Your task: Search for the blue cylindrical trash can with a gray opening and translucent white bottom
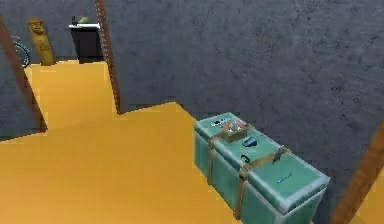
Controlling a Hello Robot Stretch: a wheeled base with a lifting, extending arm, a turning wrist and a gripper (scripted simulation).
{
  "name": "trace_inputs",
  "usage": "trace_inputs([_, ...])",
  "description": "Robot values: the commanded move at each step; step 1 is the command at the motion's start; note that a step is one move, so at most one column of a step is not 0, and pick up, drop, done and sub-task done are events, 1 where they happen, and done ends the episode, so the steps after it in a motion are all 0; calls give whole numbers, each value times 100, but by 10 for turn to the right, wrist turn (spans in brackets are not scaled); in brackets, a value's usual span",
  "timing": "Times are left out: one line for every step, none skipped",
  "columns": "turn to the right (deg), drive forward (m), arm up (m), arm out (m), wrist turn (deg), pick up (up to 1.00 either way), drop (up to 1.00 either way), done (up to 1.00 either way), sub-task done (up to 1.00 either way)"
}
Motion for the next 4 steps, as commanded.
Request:
trace_inputs([450,0,0,0,0,0,0,0,0])
trace_inputs([210,0,0,0,0,0,0,0,0])
trace_inputs([0,100,0,0,0,0,0,0,0])
trace_inputs([30,0,0,0,0,0,0,0,0])
